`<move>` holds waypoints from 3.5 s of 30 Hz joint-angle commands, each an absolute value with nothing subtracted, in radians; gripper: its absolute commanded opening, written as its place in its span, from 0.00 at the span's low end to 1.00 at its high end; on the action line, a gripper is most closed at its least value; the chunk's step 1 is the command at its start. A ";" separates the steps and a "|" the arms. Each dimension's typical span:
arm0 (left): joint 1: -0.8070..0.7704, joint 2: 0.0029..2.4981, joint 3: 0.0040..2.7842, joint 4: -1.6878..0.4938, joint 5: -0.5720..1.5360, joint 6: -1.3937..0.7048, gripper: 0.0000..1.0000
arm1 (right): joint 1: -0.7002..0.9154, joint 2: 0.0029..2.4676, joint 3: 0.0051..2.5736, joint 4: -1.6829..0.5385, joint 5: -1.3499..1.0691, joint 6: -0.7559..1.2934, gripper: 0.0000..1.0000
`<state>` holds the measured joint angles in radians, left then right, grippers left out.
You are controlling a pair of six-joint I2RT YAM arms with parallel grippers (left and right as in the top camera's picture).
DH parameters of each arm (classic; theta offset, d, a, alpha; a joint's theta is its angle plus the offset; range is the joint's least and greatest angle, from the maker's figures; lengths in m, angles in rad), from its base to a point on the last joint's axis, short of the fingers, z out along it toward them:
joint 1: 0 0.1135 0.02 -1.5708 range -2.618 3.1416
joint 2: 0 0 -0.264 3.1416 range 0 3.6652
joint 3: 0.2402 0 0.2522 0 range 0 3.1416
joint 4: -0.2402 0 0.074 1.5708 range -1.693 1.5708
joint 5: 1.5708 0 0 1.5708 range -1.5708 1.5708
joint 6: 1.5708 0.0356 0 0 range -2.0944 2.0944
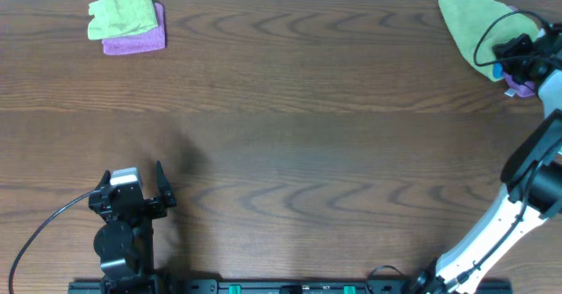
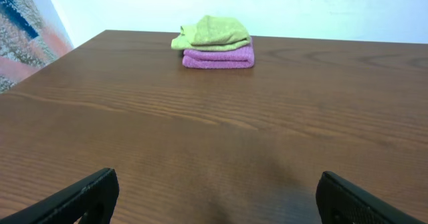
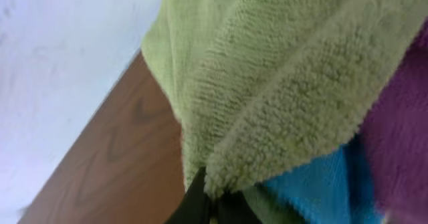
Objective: Fold the cloth
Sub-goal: 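Lift the green cloth with the right gripper and drag it toward table center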
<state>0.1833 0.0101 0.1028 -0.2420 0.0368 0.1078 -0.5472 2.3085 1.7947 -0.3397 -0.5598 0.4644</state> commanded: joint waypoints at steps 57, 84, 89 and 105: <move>0.190 0.004 0.076 -0.253 0.023 0.104 0.95 | 0.348 1.732 1.980 -1.274 -0.304 -0.095 0.02; 0.190 0.004 0.076 -0.253 0.023 0.104 0.95 | 0.647 1.732 1.980 -1.329 -0.392 -0.125 0.01; 0.190 0.004 0.076 -0.253 0.023 0.104 0.95 | 0.636 1.746 1.979 -1.321 -0.279 -0.179 0.02; 0.190 0.004 0.076 -0.253 0.023 0.104 0.95 | 0.429 2.115 1.969 -1.186 -0.015 -0.085 0.01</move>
<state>0.1833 0.0101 0.1028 -0.2420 0.0368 0.1078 0.4843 2.0804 1.9682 -1.1969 -0.1848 -0.1555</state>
